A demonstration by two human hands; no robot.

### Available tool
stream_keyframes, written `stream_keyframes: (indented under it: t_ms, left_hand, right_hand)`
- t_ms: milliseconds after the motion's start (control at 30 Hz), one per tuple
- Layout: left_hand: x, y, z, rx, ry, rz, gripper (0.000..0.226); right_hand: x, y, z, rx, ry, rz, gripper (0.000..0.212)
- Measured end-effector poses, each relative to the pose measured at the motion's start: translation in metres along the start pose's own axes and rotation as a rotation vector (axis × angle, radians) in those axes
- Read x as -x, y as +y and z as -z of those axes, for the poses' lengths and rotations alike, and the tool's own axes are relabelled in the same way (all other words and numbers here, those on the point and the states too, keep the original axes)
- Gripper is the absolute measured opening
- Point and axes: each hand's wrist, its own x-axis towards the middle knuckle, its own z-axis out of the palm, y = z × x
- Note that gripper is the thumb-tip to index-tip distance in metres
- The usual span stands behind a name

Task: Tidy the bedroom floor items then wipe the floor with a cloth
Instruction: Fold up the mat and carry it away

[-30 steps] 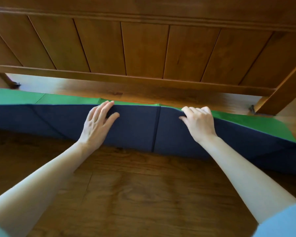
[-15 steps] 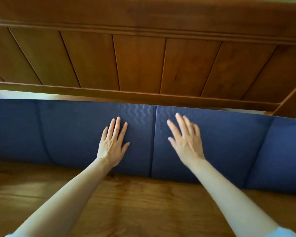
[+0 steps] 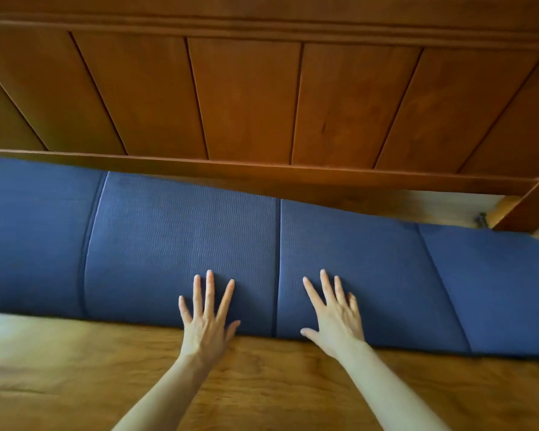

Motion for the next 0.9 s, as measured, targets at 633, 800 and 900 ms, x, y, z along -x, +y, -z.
stream_keyframes:
  t_ms: [633, 800, 900]
  left_hand:
    - [-0.027, -0.012, -0.024, -0.070, -0.323, 0.112, 0.085]
    - [-0.019, -0.019, -0.021, -0.078, -0.245, -0.200, 0.081]
    - [-0.019, -0.008, -0.023, -0.066, -0.158, -0.221, 0.090]
  right_hand:
    - [-0.014, 0.012, -0.026, -0.074, -0.295, 0.098, 0.072]
    - [-0.003, 0.014, -0.026, 0.005, -0.158, 0.154, 0.075]
    - [-0.004, 0.009, -0.035, 0.073, -0.092, 0.156, 0.086]
